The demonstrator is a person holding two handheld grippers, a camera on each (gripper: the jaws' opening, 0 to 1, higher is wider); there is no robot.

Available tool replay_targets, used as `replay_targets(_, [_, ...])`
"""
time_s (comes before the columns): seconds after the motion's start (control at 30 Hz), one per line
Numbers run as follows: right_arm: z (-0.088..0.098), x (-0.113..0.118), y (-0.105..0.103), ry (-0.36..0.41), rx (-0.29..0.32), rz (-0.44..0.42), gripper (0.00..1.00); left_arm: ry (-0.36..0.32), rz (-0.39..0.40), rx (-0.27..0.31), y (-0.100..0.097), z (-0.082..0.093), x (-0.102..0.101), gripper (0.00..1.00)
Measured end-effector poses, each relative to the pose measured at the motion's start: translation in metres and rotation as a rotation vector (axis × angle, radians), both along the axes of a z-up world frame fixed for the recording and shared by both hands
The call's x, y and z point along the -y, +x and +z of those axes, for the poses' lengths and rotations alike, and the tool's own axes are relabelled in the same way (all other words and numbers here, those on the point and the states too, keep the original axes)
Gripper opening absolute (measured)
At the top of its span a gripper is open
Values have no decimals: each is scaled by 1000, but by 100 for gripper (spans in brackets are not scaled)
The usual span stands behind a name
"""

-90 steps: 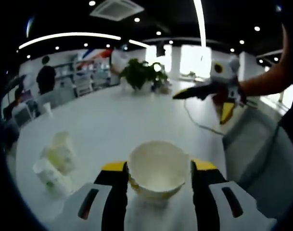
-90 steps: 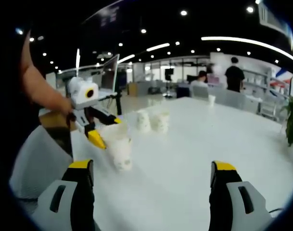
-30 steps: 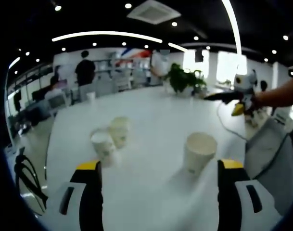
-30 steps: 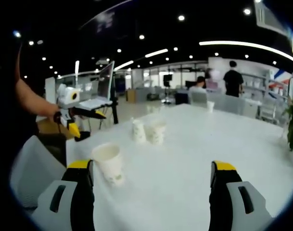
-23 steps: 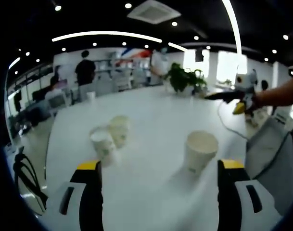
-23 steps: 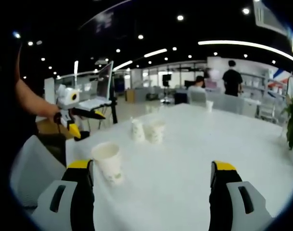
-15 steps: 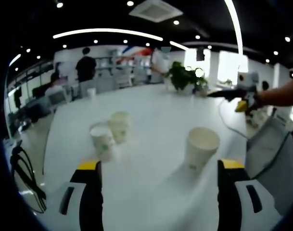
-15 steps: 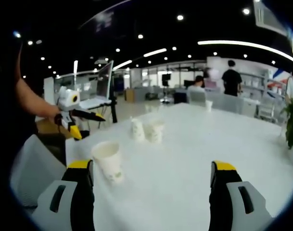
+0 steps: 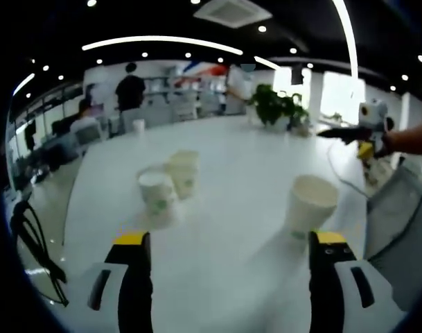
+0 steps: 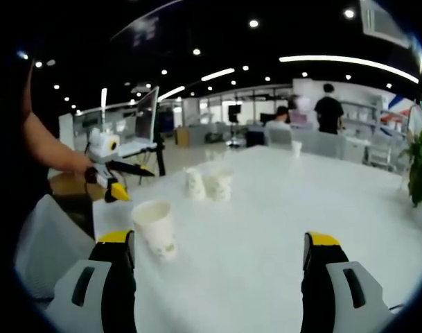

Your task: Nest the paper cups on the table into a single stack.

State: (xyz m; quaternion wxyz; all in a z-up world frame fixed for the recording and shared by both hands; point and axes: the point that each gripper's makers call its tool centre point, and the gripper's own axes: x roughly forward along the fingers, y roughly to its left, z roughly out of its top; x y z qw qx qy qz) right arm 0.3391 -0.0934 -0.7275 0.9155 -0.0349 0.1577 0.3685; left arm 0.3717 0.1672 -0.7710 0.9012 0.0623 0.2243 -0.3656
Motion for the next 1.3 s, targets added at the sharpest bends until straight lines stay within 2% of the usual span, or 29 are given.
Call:
replay_targets(0.27, [-3,4,-3,-5,-9,-9,100,-14,47,-15,20,-12,-5,98])
replay_targets(0.47, [-4,7,-4,-9,-14,-12,100,38,52,-7,37,-24,-9,98])
replay_targets(1.1, [-10,2,-5,-34,-30,1,100,8,51,-1,84,-38,-7,98])
replay_targets(1.3, [-10,3,-4,-38,-35,1,100,9,59,-12,98,-48,-9,94])
